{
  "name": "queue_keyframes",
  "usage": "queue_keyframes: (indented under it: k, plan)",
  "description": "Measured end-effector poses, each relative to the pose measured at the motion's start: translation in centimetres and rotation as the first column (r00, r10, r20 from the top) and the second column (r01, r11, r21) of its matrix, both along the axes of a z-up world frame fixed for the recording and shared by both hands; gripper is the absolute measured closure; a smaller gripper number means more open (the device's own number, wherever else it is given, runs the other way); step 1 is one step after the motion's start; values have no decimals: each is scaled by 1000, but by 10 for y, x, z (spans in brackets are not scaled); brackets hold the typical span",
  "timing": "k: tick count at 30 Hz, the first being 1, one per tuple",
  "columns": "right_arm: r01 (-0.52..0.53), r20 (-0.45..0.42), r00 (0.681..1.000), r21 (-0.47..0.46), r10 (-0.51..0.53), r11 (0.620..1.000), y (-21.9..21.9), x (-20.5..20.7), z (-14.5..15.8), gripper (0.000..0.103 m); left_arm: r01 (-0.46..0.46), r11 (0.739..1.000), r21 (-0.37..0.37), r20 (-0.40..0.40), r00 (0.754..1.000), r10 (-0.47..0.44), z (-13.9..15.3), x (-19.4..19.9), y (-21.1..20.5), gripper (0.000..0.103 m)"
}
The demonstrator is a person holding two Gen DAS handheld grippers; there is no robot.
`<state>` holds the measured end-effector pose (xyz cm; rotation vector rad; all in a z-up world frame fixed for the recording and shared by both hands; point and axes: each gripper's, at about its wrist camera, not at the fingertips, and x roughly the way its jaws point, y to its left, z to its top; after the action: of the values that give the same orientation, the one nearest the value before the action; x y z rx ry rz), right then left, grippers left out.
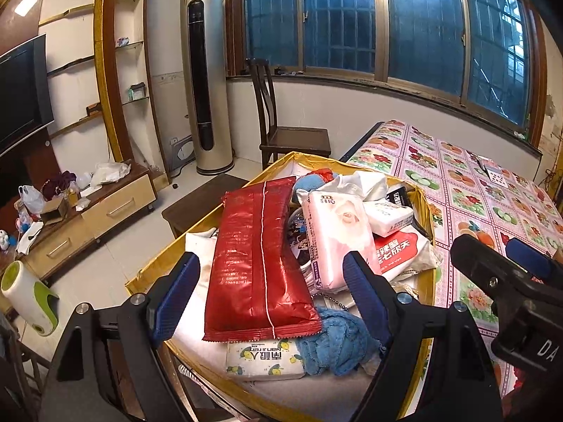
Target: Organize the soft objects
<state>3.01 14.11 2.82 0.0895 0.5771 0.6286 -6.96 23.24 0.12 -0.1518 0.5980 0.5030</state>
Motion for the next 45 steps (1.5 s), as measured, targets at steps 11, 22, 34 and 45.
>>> queue_keyframes:
  k: [11, 22, 34, 45]
  plan:
    - [-13, 15, 1000, 10, 12, 1000, -1, 0, 5, 0, -21, 995, 99, -10, 1000, 22, 8, 2, -5, 19]
    - [-9, 6, 1000, 7, 9, 1000, 1, 0, 2, 0, 60, 995, 82, -27, 998, -58, 3, 5, -7, 17]
    - [-10, -8, 1000, -2, 10, 1000, 0, 0, -1, 0, 111, 993, 35, -25, 994, -110, -2, 7, -6, 17]
    - [-14, 2, 1000, -4, 14, 1000, 3, -4, 0, 0, 107, 994, -2, -20, 994, -107, -3, 6, -1, 17]
